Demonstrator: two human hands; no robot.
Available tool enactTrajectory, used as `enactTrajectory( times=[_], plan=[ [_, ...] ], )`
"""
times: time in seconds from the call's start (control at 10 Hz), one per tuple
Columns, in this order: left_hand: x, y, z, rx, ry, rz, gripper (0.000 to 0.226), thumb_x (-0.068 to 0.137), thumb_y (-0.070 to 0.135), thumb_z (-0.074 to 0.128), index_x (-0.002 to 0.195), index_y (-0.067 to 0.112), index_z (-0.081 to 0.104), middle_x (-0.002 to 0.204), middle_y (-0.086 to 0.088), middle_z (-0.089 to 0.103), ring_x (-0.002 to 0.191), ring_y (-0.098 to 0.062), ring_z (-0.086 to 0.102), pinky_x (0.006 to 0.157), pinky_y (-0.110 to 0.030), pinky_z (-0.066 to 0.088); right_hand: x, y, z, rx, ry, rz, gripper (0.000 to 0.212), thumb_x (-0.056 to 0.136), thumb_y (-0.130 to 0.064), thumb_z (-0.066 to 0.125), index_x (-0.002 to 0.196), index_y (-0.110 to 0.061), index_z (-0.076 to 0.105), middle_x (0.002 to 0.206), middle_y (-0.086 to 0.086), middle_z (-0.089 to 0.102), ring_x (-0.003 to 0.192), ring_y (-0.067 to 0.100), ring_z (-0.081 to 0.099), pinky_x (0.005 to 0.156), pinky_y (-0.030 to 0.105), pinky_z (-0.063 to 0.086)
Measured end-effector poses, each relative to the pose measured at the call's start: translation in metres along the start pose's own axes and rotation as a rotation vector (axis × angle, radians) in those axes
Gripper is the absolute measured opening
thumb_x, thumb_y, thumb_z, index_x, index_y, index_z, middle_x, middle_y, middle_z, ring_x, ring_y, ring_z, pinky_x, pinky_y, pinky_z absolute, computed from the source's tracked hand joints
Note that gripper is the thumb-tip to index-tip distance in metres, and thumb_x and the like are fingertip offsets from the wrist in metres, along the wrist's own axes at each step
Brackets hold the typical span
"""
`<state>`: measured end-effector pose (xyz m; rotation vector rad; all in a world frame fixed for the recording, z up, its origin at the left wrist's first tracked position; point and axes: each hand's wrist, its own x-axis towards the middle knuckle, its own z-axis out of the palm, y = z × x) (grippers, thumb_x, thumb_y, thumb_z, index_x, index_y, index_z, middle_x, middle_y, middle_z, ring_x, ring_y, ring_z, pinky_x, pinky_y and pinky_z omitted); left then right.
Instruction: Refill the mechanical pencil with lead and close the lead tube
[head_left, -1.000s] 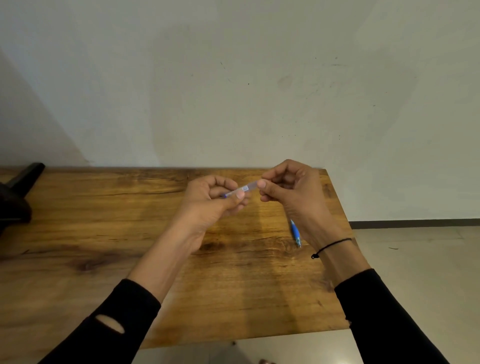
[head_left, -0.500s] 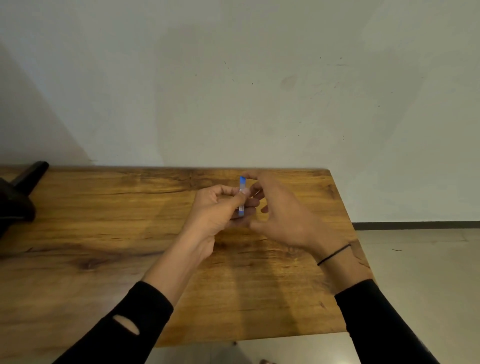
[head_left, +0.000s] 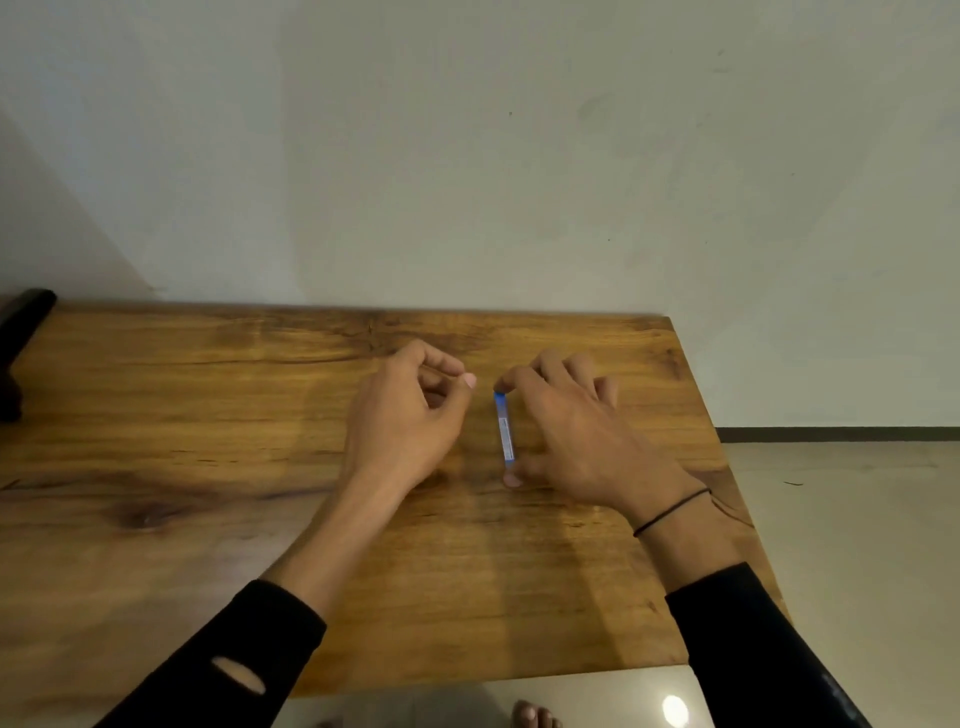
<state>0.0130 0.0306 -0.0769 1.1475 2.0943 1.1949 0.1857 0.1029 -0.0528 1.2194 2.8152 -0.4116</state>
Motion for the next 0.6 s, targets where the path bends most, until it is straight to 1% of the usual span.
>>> enactTrajectory(
  times=[0.1,0.2,0.3,0.4,0.5,0.6],
  plan=[
    [-0.006,-0.007,0.005,0.094,0.017,0.107,0.008,0.093,0.033,0.077,0.097,0.033,0.07,0.083,0.019,0.073,0.08,0.003,0.071,0.078,-0.04,0.065,0.005,0.005,0.005,-0.006,-0.035,0.013,0.09,0.071,-0.056,0.09,0.144,-0.029,0.045,0.128,-0.005,0.042,0.121,0.022,0.033,0.094,0.043,0.03],
    [-0.013,-0.013,0.003,0.123,-0.014,0.171,0.009,0.094,0.034,0.073,0.102,0.031,0.071,0.091,0.02,0.074,0.087,-0.002,0.073,0.079,-0.04,0.065,0.005,0.003,0.006,-0.017,-0.05,0.015,0.087,0.072,-0.056,0.089,0.141,-0.026,0.046,0.125,-0.004,0.041,0.119,0.024,0.036,0.092,0.045,0.031],
    [-0.016,-0.019,-0.002,0.123,-0.027,0.188,0.01,0.096,0.022,0.073,0.106,0.022,0.073,0.1,0.01,0.077,0.093,-0.009,0.075,0.085,-0.042,0.066,0.006,-0.002,0.0,-0.046,-0.063,0.025,0.089,0.07,-0.053,0.091,0.141,-0.021,0.046,0.126,0.0,0.042,0.118,0.027,0.037,0.088,0.045,0.029],
    [-0.022,-0.013,-0.014,0.049,-0.057,0.07,0.015,0.099,0.016,0.073,0.113,0.019,0.074,0.109,0.007,0.078,0.102,-0.008,0.075,0.094,-0.038,0.065,0.001,-0.01,-0.014,-0.046,-0.075,0.031,0.096,0.07,-0.048,0.093,0.146,-0.018,0.043,0.129,0.003,0.046,0.121,0.028,0.039,0.09,0.046,0.031],
    [-0.04,0.005,-0.041,0.025,-0.006,-0.019,0.014,0.099,0.021,0.072,0.111,0.028,0.072,0.106,0.019,0.077,0.101,0.002,0.074,0.094,-0.03,0.064,-0.019,-0.019,-0.03,0.088,0.086,0.098,0.073,0.081,-0.038,0.089,0.142,-0.02,0.051,0.124,0.003,0.056,0.118,0.027,0.047,0.088,0.043,0.033],
    [-0.056,0.045,-0.076,0.103,0.035,-0.04,0.009,0.099,0.021,0.071,0.106,0.027,0.071,0.1,0.019,0.075,0.093,0.0,0.074,0.087,-0.032,0.064,-0.035,-0.022,-0.067,0.163,0.18,0.194,0.031,0.094,-0.016,0.074,0.123,-0.014,0.064,0.112,0.007,0.066,0.104,0.029,0.057,0.081,0.04,0.038]
  ],
)
